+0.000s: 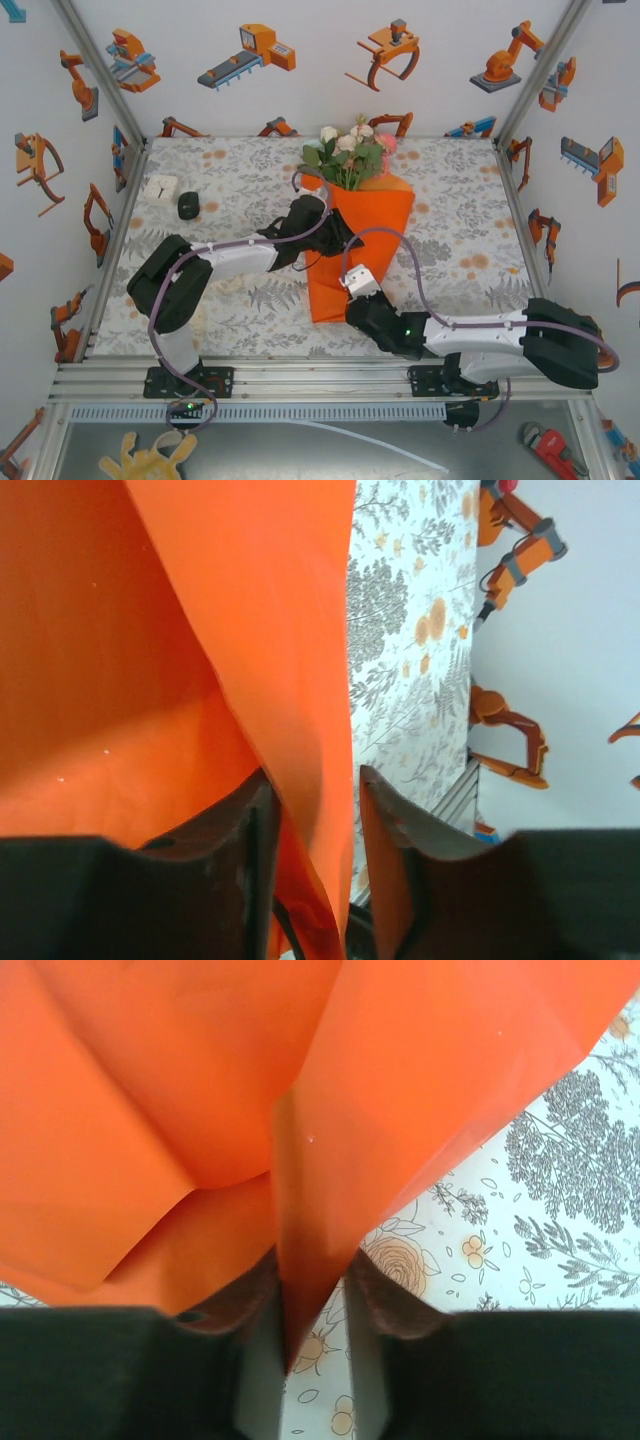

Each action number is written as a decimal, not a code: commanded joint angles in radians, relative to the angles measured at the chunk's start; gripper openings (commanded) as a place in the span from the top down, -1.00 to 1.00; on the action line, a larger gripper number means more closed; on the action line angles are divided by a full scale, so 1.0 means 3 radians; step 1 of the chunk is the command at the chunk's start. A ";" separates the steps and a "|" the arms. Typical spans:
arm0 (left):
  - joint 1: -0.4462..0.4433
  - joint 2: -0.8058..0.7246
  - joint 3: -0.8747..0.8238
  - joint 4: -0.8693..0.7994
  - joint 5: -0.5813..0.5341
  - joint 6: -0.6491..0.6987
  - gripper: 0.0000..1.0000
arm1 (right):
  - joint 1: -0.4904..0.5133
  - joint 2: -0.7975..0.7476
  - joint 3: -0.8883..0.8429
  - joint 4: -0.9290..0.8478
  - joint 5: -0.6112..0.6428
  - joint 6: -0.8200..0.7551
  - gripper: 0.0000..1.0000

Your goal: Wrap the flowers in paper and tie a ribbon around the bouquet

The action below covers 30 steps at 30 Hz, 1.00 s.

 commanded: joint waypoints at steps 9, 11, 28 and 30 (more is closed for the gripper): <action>-0.0245 -0.1154 -0.0733 -0.0428 -0.0609 0.1788 -0.05 | -0.0308 -0.0572 -0.0085 -0.0160 -0.0224 0.0372 1.00; -0.0386 -0.1105 -0.0810 -0.0618 -0.0824 0.1947 0.00 | -0.0321 -0.0582 -0.0075 -0.0175 -0.0246 0.0378 1.00; -0.0561 -0.0463 -0.1222 0.0350 -0.0207 0.0991 0.10 | -0.0480 -0.0722 0.0023 -0.0207 -0.0618 0.0740 1.00; -0.0560 -0.0500 -0.1262 0.0564 -0.0144 0.0950 -0.01 | -0.0482 -0.0702 0.0044 -0.0178 -0.0664 0.0720 1.00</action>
